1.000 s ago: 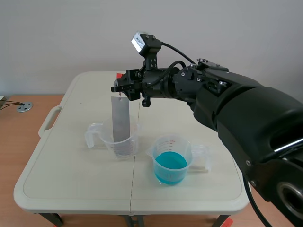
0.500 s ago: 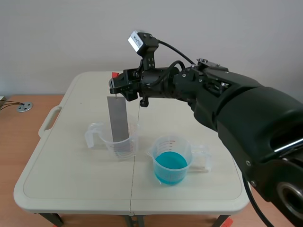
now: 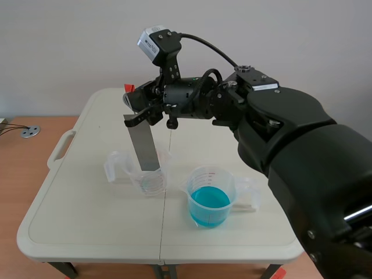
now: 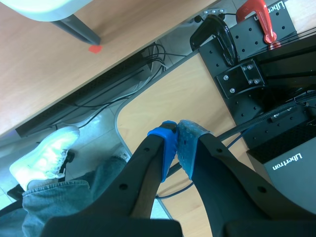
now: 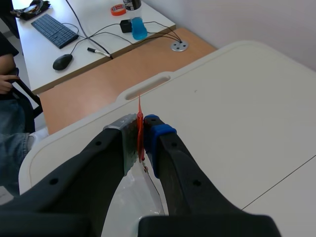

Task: Hold the metal plate by the orange handle, dip it into the blue solution, take it out and point at it, then put the plate back in the beaker on the left.
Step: 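Lift the metal plate out of the left beaker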

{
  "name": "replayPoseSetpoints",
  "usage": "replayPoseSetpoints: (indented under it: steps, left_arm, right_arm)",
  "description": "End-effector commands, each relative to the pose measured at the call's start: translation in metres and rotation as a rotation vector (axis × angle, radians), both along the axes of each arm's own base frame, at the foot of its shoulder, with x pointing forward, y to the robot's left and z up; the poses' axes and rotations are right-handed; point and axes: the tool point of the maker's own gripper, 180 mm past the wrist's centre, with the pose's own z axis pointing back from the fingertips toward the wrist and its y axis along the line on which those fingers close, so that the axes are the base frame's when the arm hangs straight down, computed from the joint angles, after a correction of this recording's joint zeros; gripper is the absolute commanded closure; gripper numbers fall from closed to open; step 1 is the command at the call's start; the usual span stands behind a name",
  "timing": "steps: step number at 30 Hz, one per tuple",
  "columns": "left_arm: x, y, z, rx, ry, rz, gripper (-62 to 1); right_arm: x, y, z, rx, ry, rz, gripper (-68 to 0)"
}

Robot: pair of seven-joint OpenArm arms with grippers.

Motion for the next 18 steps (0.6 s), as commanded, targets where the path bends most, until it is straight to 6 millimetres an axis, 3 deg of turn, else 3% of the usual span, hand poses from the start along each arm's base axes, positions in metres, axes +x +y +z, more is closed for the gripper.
replayPoseSetpoints:
  steps: [1, 18]
  left_arm:
    - [0.002, -0.004, 0.002, -0.013, -0.008, -0.003, -1.7]
    - [0.002, -0.004, 0.003, -0.015, -0.008, 0.000, -1.7]
  right_arm:
    - [0.002, 0.004, 0.019, 0.024, -0.057, 0.009, -1.5]
    - [-0.030, 0.005, 0.038, -0.095, -0.229, 0.025, -1.5]
